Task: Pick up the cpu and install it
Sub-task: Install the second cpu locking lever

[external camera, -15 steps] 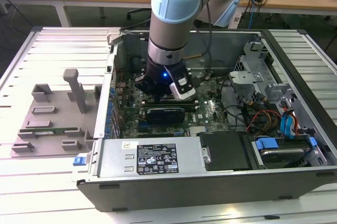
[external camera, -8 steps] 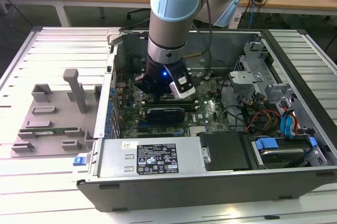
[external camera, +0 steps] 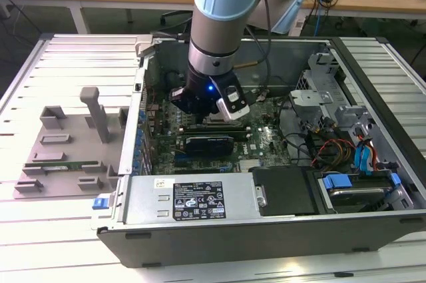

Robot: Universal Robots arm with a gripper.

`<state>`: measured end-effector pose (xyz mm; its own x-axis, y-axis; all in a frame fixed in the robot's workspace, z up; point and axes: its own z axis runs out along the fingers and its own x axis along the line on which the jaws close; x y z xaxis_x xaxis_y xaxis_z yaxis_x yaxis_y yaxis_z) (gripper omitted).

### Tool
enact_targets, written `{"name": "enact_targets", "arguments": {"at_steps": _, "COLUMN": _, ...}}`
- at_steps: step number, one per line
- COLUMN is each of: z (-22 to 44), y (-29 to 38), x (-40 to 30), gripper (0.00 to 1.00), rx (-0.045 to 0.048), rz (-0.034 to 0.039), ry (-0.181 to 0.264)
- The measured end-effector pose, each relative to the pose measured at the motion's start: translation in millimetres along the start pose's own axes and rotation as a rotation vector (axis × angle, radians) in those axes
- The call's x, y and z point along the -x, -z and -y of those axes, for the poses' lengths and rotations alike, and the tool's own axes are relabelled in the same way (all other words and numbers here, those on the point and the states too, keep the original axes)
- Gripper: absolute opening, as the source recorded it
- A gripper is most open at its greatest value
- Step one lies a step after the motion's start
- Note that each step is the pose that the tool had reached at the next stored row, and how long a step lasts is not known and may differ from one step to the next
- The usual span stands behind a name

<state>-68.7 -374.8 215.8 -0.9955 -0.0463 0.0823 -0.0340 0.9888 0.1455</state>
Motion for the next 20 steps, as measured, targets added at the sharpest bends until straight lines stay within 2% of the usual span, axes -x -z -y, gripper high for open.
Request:
{"name": "enact_targets", "arguments": {"at_steps": 3, "z": 2.1, "y": -1.2, "x": 0.2, "gripper": 0.11, "rx": 0.0147, "rz": -0.0035, "ry": 0.001}}
{"name": "enact_targets", "arguments": {"at_steps": 6, "z": 7.0, "y": -2.5, "x": 0.3, "gripper": 0.11, "rx": 0.0182, "rz": -0.0078, "ry": 0.0}}
{"name": "enact_targets", "arguments": {"at_steps": 11, "z": 11.6, "y": -2.8, "x": 0.7, "gripper": 0.11, "rx": 0.0397, "rz": -0.0101, "ry": 0.002}}
{"name": "enact_targets", "arguments": {"at_steps": 14, "z": 16.6, "y": -2.1, "x": 0.5, "gripper": 0.11, "rx": 0.0419, "rz": -0.0103, "ry": 0.002}}
{"name": "enact_targets", "arguments": {"at_steps": 16, "z": 17.3, "y": -2.1, "x": 0.7, "gripper": 0.11, "rx": 0.0421, "rz": -0.0104, "ry": 0.002}}
{"name": "enact_targets", "arguments": {"at_steps": 20, "z": 17.6, "y": -3.8, "x": 2.0, "gripper": 0.11, "rx": 0.0538, "rz": -0.0152, "ry": 0.002}}
